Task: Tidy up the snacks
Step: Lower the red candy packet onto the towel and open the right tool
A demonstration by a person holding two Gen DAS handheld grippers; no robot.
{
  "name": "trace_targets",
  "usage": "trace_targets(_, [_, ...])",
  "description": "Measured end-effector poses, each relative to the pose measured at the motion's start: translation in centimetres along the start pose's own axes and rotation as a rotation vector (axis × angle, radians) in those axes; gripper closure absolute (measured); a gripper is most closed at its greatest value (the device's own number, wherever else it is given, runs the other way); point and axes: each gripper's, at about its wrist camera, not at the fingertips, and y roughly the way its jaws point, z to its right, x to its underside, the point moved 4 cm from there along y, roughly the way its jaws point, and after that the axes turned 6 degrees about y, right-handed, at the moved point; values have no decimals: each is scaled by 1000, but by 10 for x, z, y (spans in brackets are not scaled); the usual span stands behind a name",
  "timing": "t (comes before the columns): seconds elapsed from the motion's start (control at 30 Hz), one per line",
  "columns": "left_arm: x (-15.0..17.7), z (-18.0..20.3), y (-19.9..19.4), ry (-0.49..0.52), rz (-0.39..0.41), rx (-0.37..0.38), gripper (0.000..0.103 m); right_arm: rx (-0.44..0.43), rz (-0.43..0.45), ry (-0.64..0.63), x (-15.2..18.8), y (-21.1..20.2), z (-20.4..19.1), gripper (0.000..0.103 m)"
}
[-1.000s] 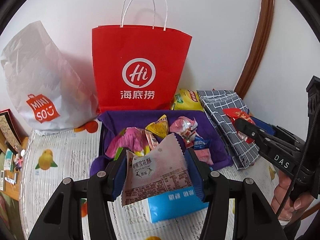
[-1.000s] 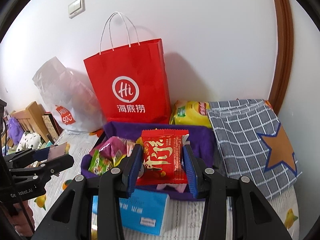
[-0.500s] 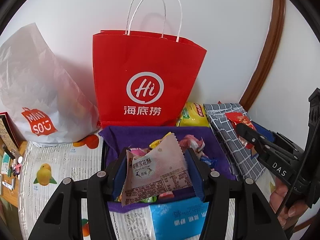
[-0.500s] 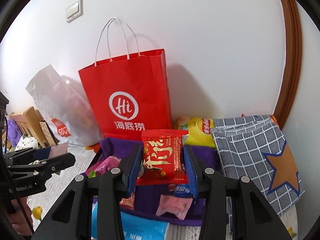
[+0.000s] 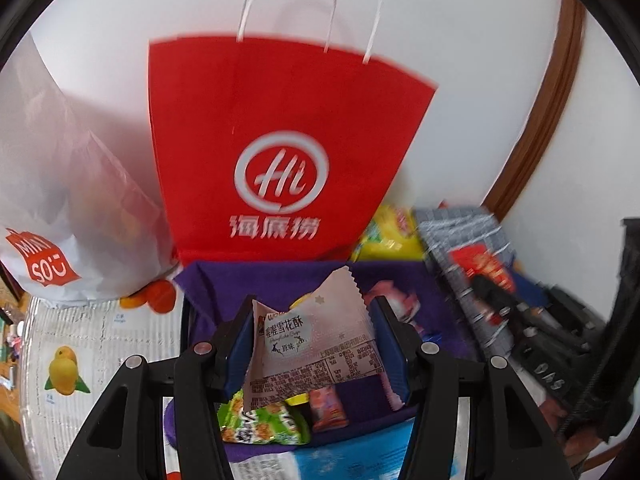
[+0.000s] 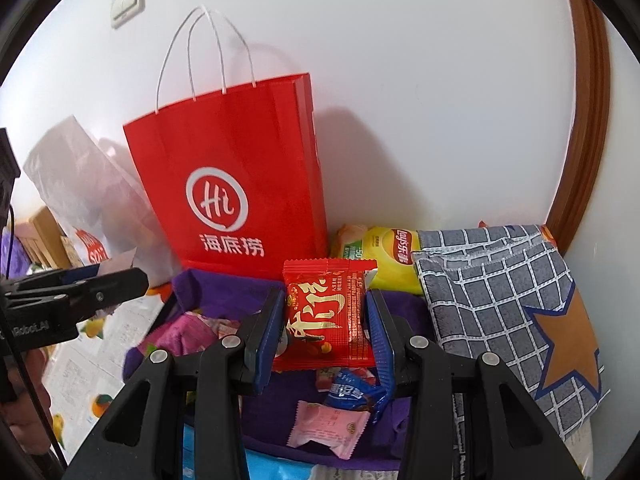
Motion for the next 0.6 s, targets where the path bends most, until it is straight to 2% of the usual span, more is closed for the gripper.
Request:
trace_targets(0.4, [9,-20,22,-35,-50,-34,50,50,-74,-4,11,35,19,62])
trace_targets(0.6, [12,-30,27,-59,-64,-48,50,85,-68,31,8,36,40,62])
